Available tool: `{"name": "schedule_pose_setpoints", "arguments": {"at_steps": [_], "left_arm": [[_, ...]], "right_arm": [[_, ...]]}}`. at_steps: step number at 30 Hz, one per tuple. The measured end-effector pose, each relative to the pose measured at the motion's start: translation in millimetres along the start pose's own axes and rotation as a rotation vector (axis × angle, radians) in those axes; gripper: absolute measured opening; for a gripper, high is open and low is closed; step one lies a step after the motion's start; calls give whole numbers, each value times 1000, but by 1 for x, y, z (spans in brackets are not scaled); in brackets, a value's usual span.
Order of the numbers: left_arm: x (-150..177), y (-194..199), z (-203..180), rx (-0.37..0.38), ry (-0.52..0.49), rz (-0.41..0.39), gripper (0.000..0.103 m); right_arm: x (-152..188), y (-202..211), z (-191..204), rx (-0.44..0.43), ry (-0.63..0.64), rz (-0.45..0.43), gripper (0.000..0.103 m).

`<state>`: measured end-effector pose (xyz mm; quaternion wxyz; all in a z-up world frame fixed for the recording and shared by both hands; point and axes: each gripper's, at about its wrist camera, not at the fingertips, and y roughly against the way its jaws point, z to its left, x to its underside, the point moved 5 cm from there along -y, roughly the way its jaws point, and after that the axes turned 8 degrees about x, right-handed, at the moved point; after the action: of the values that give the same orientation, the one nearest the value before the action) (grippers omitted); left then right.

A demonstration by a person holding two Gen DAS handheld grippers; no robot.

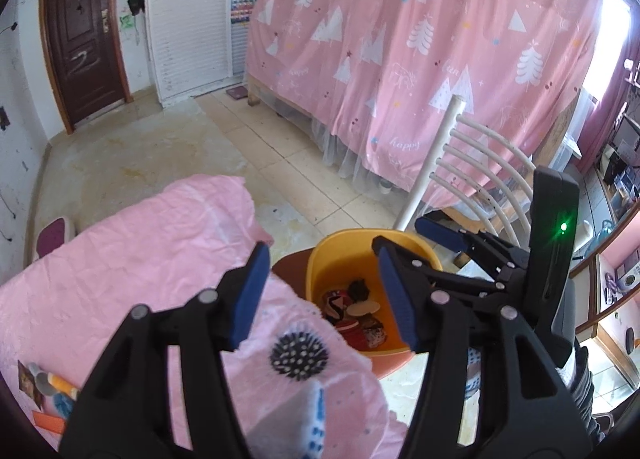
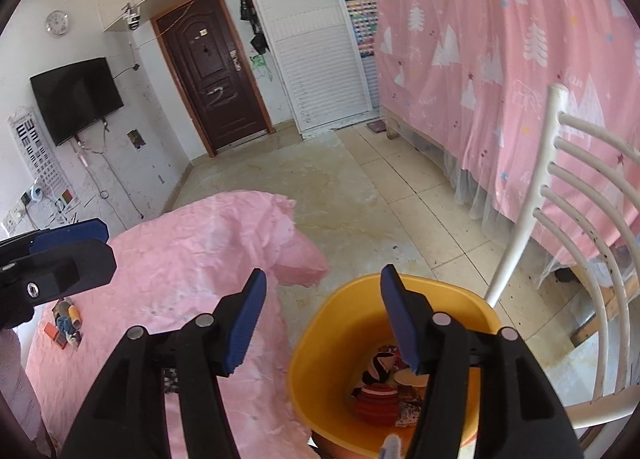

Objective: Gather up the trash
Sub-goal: 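Move both tools back over the remaining items on the bed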

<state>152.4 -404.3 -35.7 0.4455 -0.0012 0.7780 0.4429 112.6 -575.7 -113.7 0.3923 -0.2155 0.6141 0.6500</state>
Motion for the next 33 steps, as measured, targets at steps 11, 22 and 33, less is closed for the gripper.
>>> {"name": "schedule_pose_setpoints", "arguments": {"at_steps": [11, 22, 33], "left_arm": [[13, 60, 72, -97, 122, -84, 82], [47, 124, 152, -184, 225, -132, 90], [87, 182, 227, -301, 329, -162, 91]], "right_arm": [[-7, 4, 89, -70, 112, -2, 65], [1, 1, 186, -168, 230, 26, 74], [21, -8, 274, -254, 344, 71, 77]]}}
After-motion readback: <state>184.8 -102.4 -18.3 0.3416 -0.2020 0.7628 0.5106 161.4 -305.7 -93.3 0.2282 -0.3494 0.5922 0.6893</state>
